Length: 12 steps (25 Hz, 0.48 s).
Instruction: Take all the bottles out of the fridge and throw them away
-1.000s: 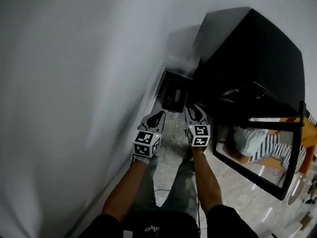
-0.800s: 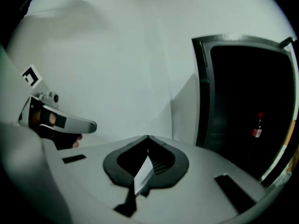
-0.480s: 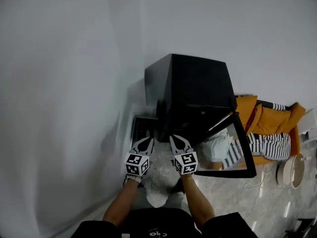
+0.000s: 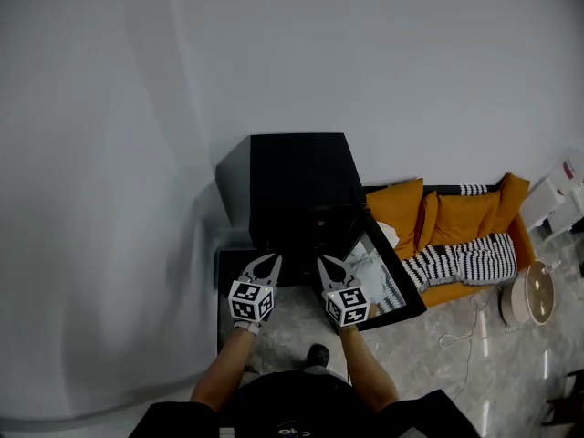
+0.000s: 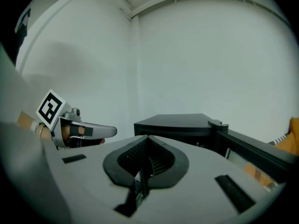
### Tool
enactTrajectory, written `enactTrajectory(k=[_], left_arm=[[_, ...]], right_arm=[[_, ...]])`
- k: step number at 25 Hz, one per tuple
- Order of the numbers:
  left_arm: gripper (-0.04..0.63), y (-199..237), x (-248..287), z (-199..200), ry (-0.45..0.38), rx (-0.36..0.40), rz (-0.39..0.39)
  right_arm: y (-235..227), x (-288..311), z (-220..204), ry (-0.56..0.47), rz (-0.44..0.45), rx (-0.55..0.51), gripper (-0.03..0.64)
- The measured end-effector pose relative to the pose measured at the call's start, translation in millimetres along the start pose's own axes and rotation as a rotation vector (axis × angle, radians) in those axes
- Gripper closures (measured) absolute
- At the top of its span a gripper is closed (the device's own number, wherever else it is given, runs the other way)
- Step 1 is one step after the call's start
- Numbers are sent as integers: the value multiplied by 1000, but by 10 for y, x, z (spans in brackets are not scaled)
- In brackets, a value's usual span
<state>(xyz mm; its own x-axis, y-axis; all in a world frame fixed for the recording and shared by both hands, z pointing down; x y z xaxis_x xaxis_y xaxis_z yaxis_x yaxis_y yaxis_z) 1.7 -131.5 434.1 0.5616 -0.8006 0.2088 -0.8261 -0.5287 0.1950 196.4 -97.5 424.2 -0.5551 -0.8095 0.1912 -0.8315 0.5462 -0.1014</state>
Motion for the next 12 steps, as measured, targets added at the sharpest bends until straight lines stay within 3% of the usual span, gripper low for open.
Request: enactTrajectory(k=[12], left_arm=[[588, -759, 460, 34, 20, 47, -139]], right_arm=[[-487, -831, -13, -41, -163, 30, 609]])
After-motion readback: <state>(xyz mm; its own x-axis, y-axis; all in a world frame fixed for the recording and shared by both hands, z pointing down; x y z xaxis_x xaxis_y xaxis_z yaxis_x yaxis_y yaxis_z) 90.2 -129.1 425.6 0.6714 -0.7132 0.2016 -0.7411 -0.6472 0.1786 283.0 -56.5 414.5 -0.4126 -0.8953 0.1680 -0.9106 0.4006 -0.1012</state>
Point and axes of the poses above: the fingertips, and each gripper's own axes: x forward along the fingers, y to its left, z out of its top, the point moved 8 cm from there along -x, backward along the fingers, and after that the axes turned 7 degrees about z, right-handed, at the moved point
